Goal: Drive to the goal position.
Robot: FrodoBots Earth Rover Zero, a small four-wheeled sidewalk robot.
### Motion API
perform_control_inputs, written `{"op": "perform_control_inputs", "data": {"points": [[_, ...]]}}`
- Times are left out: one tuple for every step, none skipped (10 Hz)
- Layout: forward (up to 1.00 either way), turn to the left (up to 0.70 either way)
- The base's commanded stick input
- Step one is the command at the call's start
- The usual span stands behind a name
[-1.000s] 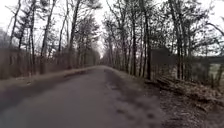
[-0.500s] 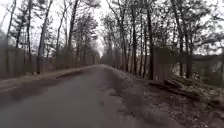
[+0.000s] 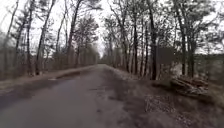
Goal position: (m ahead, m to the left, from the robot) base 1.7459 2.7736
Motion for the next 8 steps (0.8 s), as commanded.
{"op": "perform_control_inputs", "data": {"points": [[0.85,0.0],[0.85,0.0],[0.85,0.0],[0.85,0.0],[0.85,0.0],[0.85,0.0],[0.85,0.0],[0.85,0.0]]}}
